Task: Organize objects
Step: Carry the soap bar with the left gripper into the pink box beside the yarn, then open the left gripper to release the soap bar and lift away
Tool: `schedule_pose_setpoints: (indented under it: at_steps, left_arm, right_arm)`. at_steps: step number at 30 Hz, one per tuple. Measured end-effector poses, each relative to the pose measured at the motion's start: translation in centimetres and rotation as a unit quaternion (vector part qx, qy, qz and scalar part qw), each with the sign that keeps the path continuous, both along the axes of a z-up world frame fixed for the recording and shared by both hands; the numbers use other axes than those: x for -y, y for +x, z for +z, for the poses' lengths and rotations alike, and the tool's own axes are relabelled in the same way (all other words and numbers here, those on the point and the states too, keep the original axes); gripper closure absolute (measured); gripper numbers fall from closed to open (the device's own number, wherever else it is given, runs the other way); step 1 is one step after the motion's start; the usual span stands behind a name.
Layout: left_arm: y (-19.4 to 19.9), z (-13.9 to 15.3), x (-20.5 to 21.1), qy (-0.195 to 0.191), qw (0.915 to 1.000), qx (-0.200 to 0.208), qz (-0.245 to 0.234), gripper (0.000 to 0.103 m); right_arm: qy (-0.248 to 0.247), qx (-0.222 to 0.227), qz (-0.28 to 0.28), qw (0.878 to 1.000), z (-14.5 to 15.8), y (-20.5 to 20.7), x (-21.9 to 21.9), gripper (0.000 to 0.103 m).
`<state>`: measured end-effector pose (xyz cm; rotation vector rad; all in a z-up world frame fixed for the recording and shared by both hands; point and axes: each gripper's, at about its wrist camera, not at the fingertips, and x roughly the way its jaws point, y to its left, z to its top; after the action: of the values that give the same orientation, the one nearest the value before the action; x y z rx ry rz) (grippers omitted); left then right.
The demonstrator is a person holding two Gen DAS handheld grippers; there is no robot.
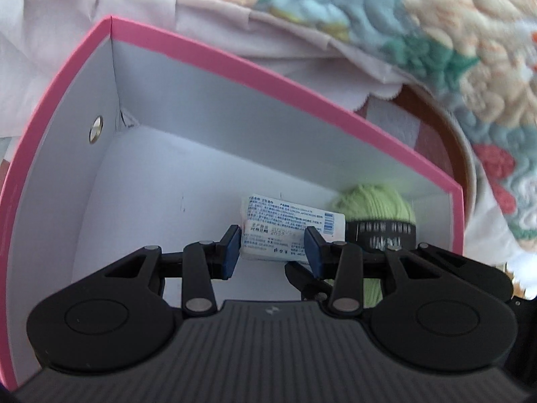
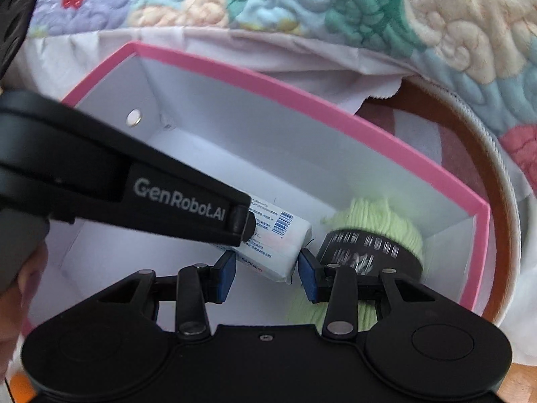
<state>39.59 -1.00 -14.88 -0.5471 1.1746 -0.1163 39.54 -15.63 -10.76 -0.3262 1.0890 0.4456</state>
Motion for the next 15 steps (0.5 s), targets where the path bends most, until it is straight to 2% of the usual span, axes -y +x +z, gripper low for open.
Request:
schedule_pose_setpoints:
  at_steps: [4, 6, 10, 12, 15]
  left_arm:
    - [0.3, -1.0, -0.3, -0.027, 0.9995, -0.011, 0.012, 0.068]
    - [0.6, -1.1, 0.1, -0.018, 0.9997, -0.012, 0.007, 0.071]
    - [1.2, -2.0, 1.1, 0.002, 0.9996, -0.028, 0.008, 0.076]
    - [1.3, -2.3, 1.4, 0.0, 0.9995, -0.029, 0.016, 0.076]
    - [1.3, -2.1, 1.8, 0.01, 0.9996, -0.022, 0.017, 0.075]
  right_arm:
    - [0.008, 0.01, -0.005, 1.0, 0.3, 0.4, 0.2, 0.055]
    - [0.016, 0.015, -0.003, 1.0, 0.5, 0.0, 0.6, 0.056]
    - [0.013, 0.044, 0.02, 0.999, 1.1, -1.6, 1.5, 0.069]
    - [-0.004, 0.052, 0.04, 0.998, 1.0, -2.1, 1.6, 0.083]
    - [-0.009, 0.063, 0.05, 0.997, 1.0, -2.4, 1.9, 0.088]
